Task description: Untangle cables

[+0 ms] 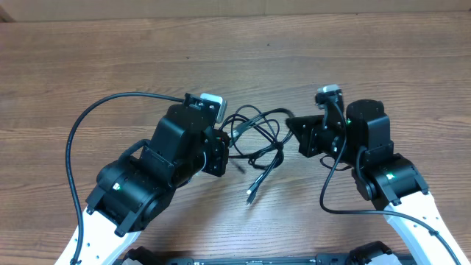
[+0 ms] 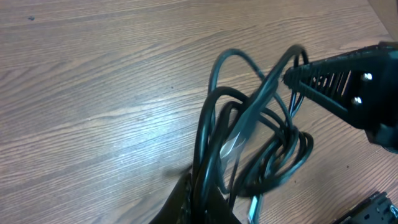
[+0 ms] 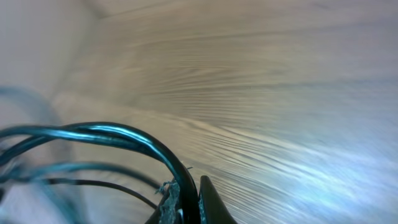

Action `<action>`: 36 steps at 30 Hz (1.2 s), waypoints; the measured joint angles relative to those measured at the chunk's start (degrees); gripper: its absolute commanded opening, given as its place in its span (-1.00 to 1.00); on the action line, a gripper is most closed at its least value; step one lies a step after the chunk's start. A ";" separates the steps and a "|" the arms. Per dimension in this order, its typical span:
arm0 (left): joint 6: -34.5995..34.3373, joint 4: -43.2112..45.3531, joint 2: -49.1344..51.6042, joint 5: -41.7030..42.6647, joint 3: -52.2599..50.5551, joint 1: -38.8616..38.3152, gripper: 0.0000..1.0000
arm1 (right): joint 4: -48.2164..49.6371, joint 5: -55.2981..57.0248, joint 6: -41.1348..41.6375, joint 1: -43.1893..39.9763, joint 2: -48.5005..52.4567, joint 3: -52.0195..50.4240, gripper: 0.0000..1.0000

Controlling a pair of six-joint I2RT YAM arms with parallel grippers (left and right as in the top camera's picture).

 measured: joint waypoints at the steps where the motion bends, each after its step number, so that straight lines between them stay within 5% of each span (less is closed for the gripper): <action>1: -0.15 -0.11 0.00 -0.15 0.00 0.00 -0.91 | -1.68 3.26 2.75 0.00 0.00 0.00 -0.92; 11: -0.22 -0.20 0.02 -0.02 0.00 -0.09 -0.91 | -9.20 12.20 12.20 0.11 0.00 0.02 -0.88; 13: -0.20 -0.26 0.02 0.00 0.00 -0.11 -0.91 | -9.25 12.59 12.66 0.13 0.00 0.02 -0.63; 16: -0.17 -0.83 0.00 -0.44 0.00 -0.09 -0.91 | -8.87 13.38 12.59 -0.07 0.00 0.02 0.42; 18: -0.17 -1.25 0.00 -0.70 0.00 -0.04 -0.92 | -8.31 13.33 12.07 -0.13 0.00 0.02 0.58; 25: -0.13 -2.47 0.00 -1.44 0.00 -0.04 -0.91 | -3.96 9.88 4.85 -0.39 0.00 0.02 0.61; 36: -0.13 -2.54 0.00 -1.40 0.00 -0.04 -0.92 | -0.39 -17.00 -22.69 -0.39 0.00 0.02 0.61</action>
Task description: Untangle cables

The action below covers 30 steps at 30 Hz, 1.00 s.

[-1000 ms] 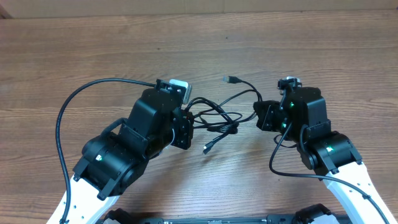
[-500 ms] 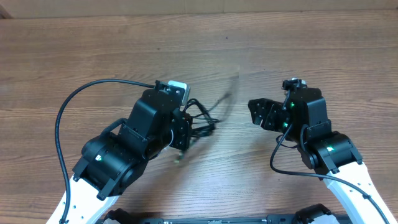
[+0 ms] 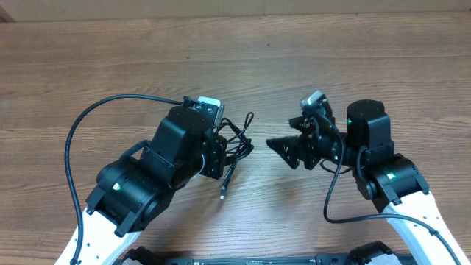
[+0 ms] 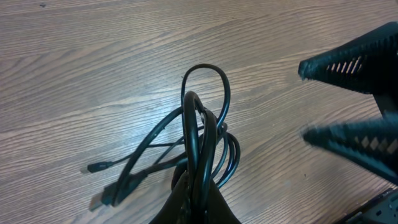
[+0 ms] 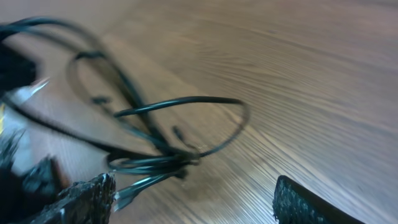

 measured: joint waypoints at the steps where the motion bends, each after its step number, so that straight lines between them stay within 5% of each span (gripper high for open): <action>1: 0.00 0.07 0.00 0.20 0.00 0.00 -0.92 | 0.02 -1.79 -2.03 0.00 0.00 0.00 0.61; 15: 1.16 0.48 0.00 7.58 0.00 0.00 -0.92 | 0.02 -13.11 -23.71 0.76 0.00 0.00 0.63; 30: 1.95 3.74 0.00 11.65 0.00 0.00 -0.92 | -0.20 -13.77 -24.98 0.76 6.10 0.00 0.57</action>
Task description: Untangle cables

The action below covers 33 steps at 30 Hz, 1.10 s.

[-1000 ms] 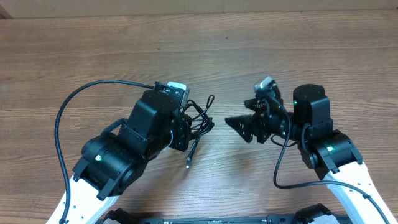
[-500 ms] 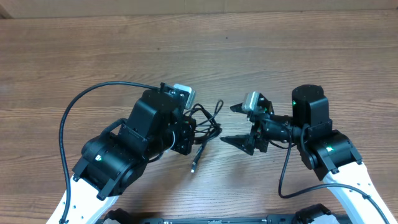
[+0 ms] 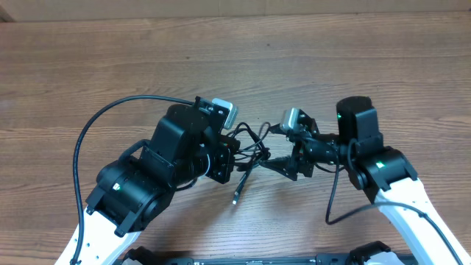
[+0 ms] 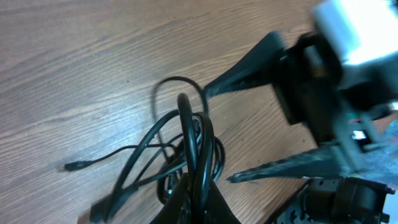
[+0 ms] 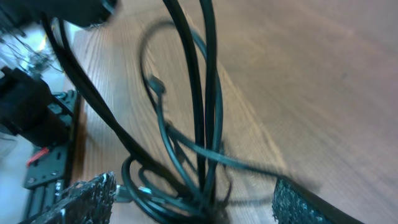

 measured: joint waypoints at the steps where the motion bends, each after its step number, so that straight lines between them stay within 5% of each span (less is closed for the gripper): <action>1: 0.00 0.28 0.00 0.00 0.00 0.00 -0.92 | 0.00 -0.20 0.74 0.02 0.76 0.00 0.57; 33: 0.00 1.16 0.00 0.00 0.00 0.00 -0.92 | 3.32 -5.09 5.35 0.00 6.60 0.00 0.49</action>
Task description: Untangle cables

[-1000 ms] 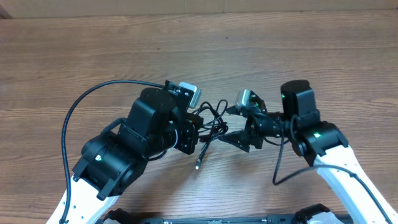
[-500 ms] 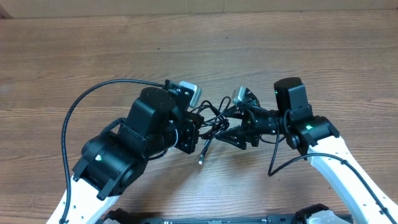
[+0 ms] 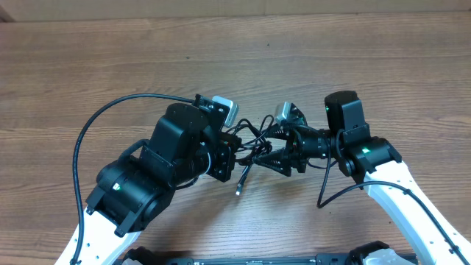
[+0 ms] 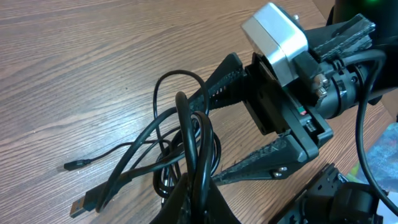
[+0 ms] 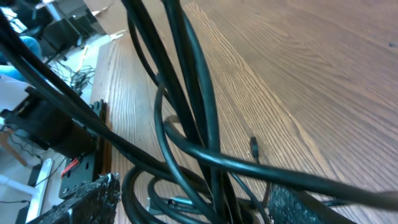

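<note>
A tangle of black cables (image 3: 255, 144) hangs over the wooden table (image 3: 353, 66) between the two arms. My left gripper (image 3: 234, 156) is shut on a bunch of its loops (image 4: 186, 124), which rise from the pinched fingers (image 4: 198, 198). My right gripper (image 3: 271, 152) is open and has its two fingers either side of the loops. One right finger (image 4: 261, 165) lies low beside the bundle. In the right wrist view several strands (image 5: 199, 93) cross between the open fingers (image 5: 87, 199). A USB plug (image 3: 239, 188) dangles toward the table, and a small plug (image 4: 71, 166) lies on it.
The left arm's own black supply cable (image 3: 81, 140) arcs out over the table at the left. The right arm's cable (image 3: 327, 188) loops below its wrist. The table's far edge (image 3: 235, 16) runs along the top.
My right gripper, still open, has moved further left into the tangle, and more strands now cross between its fingers. The left gripper still holds the bundle in about the same place.
At first both grippers were shut on the tangle, stretched between them. Then the right one had let go and stood open well to the right, with the cables hanging from the left. After that it was open at the bundle, and now straddles the loops.
</note>
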Action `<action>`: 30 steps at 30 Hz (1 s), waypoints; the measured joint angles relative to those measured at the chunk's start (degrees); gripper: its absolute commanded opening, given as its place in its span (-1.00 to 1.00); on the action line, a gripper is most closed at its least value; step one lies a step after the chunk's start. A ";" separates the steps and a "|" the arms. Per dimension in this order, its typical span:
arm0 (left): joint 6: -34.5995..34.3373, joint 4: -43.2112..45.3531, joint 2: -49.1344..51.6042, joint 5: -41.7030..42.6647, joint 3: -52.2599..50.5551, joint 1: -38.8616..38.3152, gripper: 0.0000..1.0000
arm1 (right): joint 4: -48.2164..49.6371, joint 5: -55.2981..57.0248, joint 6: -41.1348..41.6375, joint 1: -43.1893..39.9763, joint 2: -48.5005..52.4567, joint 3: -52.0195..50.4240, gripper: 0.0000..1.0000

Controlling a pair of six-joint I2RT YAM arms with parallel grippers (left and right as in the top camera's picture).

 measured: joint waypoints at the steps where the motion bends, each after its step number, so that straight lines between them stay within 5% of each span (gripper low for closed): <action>1: 0.00 0.00 0.00 0.00 0.00 0.00 -0.91 | 0.17 -0.24 0.00 0.02 0.00 0.00 0.49; 19: 0.87 -0.07 0.00 0.00 0.00 0.00 -0.92 | 3.65 -3.91 4.42 0.00 -0.66 0.00 0.36; 30: 4.13 -4.11 0.00 0.15 0.00 0.00 -0.92 | 2.99 2.12 2.60 0.02 -9.40 0.00 0.25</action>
